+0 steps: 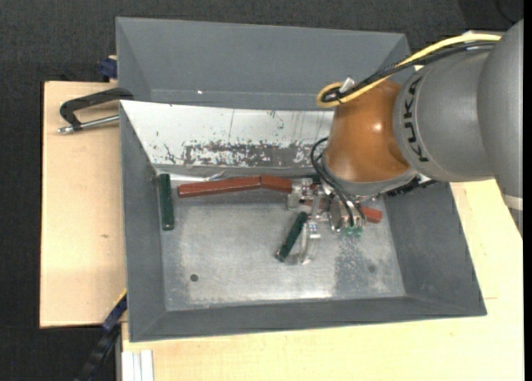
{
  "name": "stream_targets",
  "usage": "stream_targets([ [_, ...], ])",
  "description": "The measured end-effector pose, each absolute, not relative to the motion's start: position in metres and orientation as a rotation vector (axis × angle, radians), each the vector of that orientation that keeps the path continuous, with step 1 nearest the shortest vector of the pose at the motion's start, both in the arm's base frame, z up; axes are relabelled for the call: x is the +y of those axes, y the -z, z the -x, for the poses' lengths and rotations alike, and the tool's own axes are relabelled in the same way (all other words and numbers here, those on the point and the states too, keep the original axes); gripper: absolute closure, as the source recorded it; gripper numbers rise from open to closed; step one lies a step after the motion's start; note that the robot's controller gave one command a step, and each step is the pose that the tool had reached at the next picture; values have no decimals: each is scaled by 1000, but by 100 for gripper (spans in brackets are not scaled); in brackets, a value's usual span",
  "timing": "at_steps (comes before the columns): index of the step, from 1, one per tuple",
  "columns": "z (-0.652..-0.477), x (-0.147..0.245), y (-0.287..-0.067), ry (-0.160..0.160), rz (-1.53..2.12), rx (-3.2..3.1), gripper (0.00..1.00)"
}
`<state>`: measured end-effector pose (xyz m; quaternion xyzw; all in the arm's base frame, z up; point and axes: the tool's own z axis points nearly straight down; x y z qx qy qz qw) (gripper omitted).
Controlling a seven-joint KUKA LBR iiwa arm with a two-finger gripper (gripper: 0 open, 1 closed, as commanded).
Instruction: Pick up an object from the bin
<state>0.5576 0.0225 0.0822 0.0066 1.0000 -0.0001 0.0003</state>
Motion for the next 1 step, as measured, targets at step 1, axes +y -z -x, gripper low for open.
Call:
stream_targets([
  [1, -562, 23, -95, -6, 273, 3126, 0],
])
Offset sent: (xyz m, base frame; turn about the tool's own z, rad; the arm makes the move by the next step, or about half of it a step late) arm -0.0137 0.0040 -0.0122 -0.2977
